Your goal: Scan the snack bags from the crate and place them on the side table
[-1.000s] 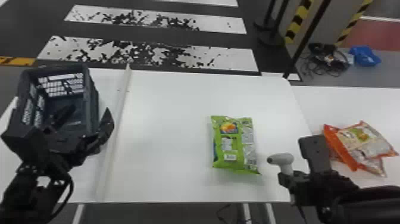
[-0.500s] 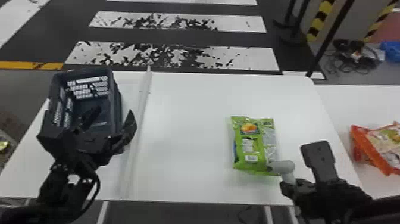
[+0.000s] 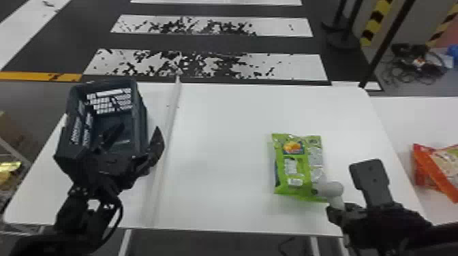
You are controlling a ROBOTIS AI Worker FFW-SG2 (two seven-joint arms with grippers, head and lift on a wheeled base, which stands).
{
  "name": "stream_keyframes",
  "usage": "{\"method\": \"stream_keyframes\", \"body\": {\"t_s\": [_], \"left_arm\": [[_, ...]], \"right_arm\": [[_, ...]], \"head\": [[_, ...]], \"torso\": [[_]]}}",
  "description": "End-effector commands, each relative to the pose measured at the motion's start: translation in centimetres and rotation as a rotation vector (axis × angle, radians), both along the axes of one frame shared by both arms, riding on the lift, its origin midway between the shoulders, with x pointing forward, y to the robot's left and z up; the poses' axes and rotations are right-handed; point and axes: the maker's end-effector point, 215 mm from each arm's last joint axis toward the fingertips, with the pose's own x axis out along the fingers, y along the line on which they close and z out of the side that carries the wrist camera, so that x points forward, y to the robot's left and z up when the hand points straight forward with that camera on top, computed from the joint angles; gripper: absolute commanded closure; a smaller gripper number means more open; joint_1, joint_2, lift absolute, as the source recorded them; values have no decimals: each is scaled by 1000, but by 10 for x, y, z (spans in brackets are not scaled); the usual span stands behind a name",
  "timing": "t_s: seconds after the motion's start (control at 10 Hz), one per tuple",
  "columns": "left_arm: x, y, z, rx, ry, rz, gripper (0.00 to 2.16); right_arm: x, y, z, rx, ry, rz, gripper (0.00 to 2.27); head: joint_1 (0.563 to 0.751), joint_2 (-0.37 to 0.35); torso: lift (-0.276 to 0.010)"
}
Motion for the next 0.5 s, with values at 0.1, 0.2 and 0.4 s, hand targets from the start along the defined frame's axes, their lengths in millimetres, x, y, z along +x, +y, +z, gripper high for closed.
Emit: {"method": "stream_keyframes", "body": {"t_s": [0.1,0.2,0.4], "left_arm": [[0,0,0,-1,0,0,73],[-1,0,-1,-2,2,0,73],[-2,0,-1,-2,3,0,73]], "right_arm": [[0,0,-1,1,2,-1,2260],[3,-2,3,0,-8,-5,2256],[16,-19,14,-5,-41,-40,2256]], "head": [[695,19],[695,19],[695,13]], "torso": [[-50],[-50],[-50]]}}
